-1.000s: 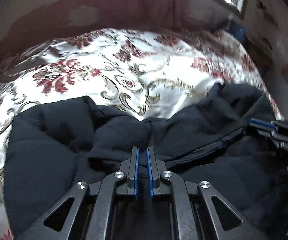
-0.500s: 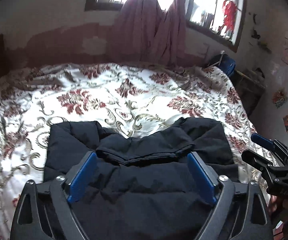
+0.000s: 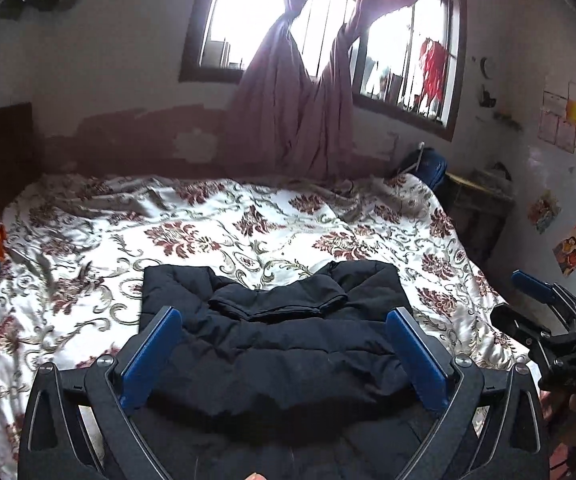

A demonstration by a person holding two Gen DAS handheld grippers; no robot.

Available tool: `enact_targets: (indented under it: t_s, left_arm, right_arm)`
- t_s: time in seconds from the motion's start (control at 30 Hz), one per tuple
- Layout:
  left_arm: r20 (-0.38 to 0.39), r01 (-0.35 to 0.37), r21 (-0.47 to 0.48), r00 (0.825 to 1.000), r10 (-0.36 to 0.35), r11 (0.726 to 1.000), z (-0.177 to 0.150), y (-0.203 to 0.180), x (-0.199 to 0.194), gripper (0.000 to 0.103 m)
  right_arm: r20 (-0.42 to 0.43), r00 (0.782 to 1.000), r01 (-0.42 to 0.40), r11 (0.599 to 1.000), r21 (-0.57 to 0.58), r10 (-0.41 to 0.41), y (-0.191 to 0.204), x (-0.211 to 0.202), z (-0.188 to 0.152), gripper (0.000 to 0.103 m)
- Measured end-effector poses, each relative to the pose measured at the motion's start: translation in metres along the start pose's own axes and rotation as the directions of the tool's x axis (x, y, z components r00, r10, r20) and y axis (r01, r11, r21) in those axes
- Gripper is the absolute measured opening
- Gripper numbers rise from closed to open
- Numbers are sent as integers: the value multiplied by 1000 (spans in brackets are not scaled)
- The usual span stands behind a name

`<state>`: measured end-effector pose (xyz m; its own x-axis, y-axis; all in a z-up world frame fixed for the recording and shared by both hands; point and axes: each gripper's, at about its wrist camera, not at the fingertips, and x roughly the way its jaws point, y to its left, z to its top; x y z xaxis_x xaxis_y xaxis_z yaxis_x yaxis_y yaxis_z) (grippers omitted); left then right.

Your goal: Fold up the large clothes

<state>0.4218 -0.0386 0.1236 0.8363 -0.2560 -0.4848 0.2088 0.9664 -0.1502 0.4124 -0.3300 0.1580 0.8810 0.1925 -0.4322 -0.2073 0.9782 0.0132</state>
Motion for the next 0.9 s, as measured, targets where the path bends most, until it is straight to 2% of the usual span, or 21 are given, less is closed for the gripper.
enact_targets:
  t_s: [0.37,0.53,0.7,0.9]
  left_arm:
    - [59,-58,10,997,58,998,-42,-3,-89,103]
    - [34,-5,-70,999,8,998,-74,7,-103,103]
    - [28,-12,-115,999,16,993,-104,11,-114,103]
    - [25,-35,-108,999,38,994,-130,5,-132,103]
  right_arm:
    - [68,997,-22,999,-38,25,34,-83,-37,97]
    - [86,996,-15,1000,1,15,36,-106,-71,98]
    - [91,996,7,999,46,-11,35,-123,-101,98]
    - [85,996,23,999,44,-26,35,-136,-126,98]
